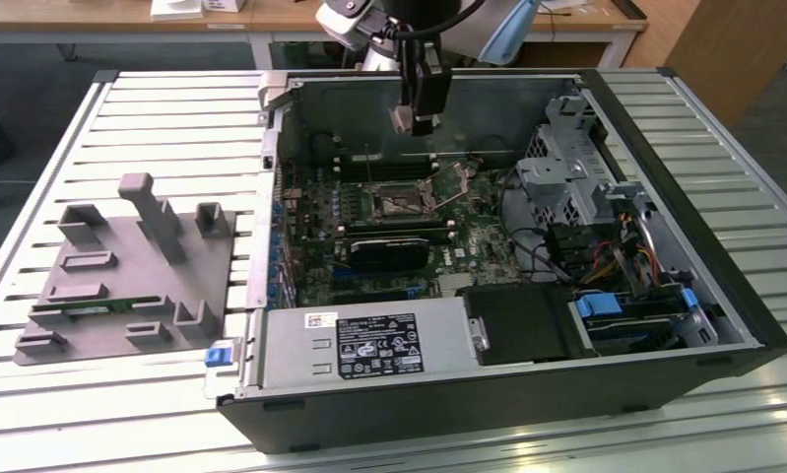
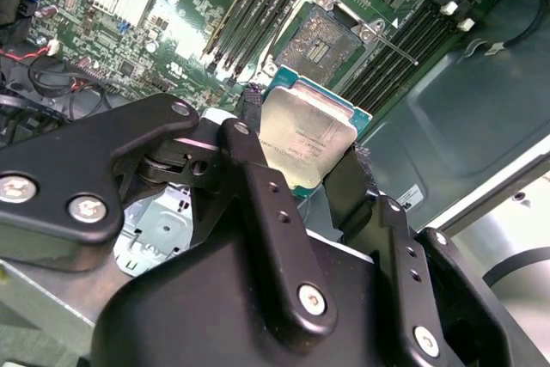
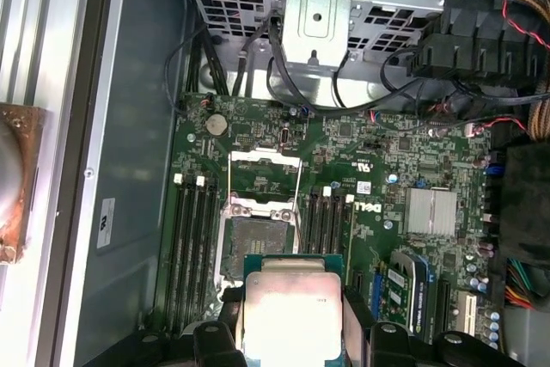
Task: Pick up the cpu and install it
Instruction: 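Place the cpu into insertion slot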
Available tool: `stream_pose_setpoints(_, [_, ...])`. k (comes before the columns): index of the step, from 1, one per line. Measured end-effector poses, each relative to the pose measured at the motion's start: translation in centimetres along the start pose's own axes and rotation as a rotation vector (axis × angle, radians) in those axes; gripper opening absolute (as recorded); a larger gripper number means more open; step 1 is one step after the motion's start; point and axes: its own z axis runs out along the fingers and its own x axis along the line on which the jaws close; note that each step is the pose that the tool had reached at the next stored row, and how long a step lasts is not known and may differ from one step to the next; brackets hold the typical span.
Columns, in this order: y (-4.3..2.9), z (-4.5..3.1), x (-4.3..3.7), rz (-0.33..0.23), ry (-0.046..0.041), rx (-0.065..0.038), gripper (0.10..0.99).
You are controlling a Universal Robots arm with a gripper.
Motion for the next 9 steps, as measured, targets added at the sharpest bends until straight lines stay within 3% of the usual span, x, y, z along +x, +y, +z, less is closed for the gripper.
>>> stream_pose_setpoints(9, [-0.02, 0.29, 0.00, 0.000, 0.0000, 0.000, 0.541])
